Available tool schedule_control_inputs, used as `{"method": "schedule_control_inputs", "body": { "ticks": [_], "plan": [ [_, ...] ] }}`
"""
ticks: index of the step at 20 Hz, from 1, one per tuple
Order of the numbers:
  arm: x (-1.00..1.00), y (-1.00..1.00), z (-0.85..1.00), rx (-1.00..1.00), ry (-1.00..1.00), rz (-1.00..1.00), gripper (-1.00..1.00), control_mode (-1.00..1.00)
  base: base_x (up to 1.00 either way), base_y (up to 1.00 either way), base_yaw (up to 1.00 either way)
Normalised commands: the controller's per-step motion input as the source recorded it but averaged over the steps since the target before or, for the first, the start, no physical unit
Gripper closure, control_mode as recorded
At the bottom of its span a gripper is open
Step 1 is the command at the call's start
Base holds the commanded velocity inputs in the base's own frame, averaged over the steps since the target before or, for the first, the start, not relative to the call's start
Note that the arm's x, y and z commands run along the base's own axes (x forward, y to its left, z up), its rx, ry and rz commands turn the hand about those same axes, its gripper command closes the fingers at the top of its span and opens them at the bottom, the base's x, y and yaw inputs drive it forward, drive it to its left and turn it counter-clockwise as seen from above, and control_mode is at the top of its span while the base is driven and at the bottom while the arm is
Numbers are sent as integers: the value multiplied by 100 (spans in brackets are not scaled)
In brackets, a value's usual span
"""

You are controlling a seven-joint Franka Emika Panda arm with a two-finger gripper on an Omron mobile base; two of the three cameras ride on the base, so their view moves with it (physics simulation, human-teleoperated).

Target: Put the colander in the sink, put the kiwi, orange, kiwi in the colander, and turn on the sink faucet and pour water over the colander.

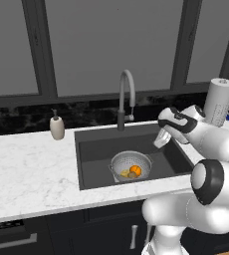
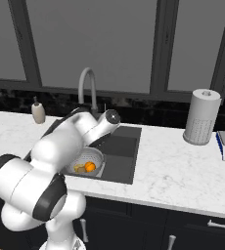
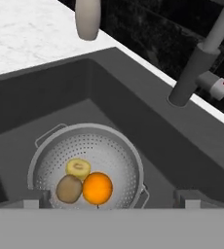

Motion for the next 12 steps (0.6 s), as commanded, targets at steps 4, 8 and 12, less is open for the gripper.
{"method": "schedule_control_inputs", "body": {
  "ticks": [4,8,12],
  "plan": [
    [27,-8,7,11,-12,0,-100,-100,0,0,0],
    [52,-1,6,8,-13,0,-100,-100,0,0,0],
    [65,0,10,7,-1,0,-100,-100,0,0,0]
  ]
}}
